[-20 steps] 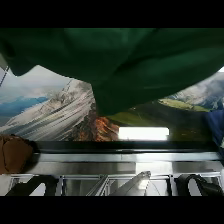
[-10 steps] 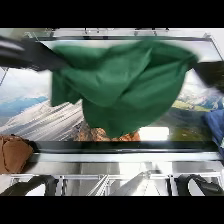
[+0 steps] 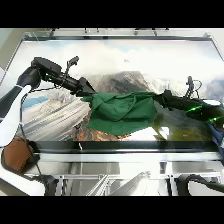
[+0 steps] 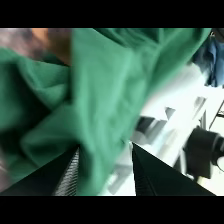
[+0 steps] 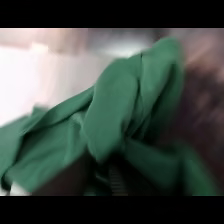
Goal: Fold the shirts.
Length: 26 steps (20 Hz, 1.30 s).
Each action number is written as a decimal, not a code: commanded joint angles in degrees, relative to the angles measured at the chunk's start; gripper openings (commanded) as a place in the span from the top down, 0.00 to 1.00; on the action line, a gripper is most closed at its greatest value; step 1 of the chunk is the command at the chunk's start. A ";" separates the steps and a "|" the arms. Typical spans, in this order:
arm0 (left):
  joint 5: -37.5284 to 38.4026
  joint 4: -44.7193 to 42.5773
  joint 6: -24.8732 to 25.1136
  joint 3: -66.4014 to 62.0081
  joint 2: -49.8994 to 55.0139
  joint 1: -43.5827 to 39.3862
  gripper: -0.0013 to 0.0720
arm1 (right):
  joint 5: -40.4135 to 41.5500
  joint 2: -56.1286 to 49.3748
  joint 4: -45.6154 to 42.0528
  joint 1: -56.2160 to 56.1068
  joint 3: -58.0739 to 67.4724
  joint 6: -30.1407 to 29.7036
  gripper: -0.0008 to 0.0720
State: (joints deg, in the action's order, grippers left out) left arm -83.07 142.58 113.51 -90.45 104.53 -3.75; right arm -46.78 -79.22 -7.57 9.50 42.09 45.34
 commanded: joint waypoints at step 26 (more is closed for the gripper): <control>-14.21 -0.42 -3.39 0.22 4.26 10.56 0.01 | 11.65 6.62 3.52 -21.51 -25.24 19.26 0.46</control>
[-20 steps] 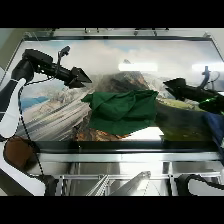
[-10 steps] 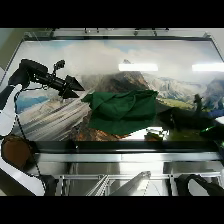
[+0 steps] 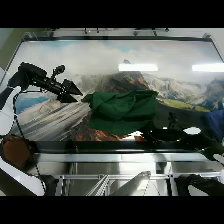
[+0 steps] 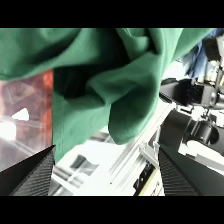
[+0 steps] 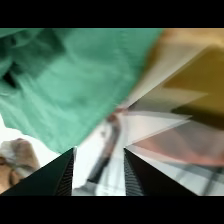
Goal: Fold the shirts.
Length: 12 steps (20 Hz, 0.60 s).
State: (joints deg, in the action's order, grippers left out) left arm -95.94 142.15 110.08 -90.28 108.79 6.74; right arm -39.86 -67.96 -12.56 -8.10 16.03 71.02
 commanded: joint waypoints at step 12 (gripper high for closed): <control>6.60 -1.51 -0.11 0.17 0.07 -0.55 0.01 | 3.28 -8.79 16.00 -4.81 12.11 -17.88 0.95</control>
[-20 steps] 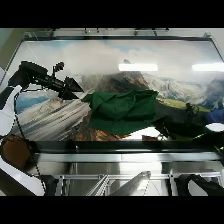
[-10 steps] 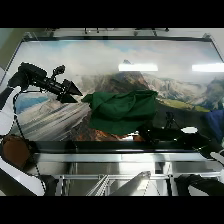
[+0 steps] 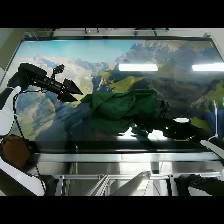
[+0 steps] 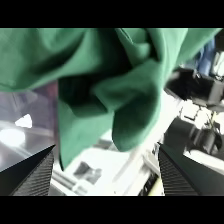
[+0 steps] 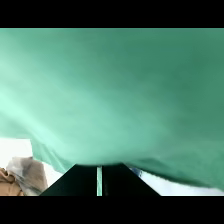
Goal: Fold the shirts.
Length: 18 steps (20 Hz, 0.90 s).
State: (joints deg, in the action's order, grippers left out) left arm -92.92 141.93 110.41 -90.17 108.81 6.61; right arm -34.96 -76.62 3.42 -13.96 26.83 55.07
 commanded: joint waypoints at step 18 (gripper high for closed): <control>17.11 0.48 -5.38 -0.98 7.52 -6.12 0.64 | -8.00 -0.15 -4.28 2.54 1.31 -1.99 0.95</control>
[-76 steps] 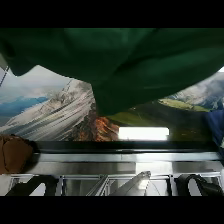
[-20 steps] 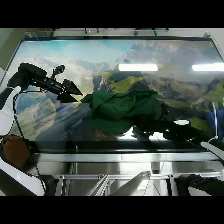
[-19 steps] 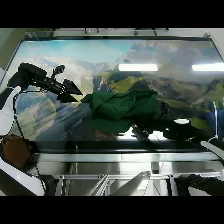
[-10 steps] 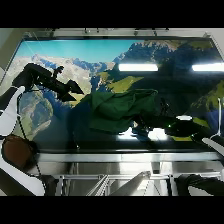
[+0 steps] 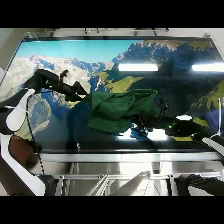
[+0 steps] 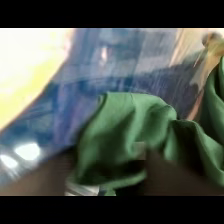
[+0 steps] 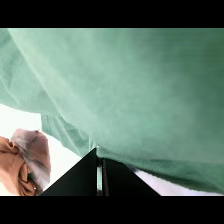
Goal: Fold the shirts.
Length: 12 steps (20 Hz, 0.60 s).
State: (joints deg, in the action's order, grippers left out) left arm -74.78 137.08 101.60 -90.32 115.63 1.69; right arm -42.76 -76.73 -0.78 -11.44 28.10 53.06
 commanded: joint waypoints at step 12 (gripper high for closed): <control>-18.49 26.82 8.94 -19.23 -27.34 6.84 0.94 | -30.47 35.45 16.61 25.64 18.78 -3.02 0.96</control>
State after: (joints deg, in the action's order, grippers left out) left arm -91.66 154.65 108.01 -106.37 99.55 4.43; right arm -63.75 -54.39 4.27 1.76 38.83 50.89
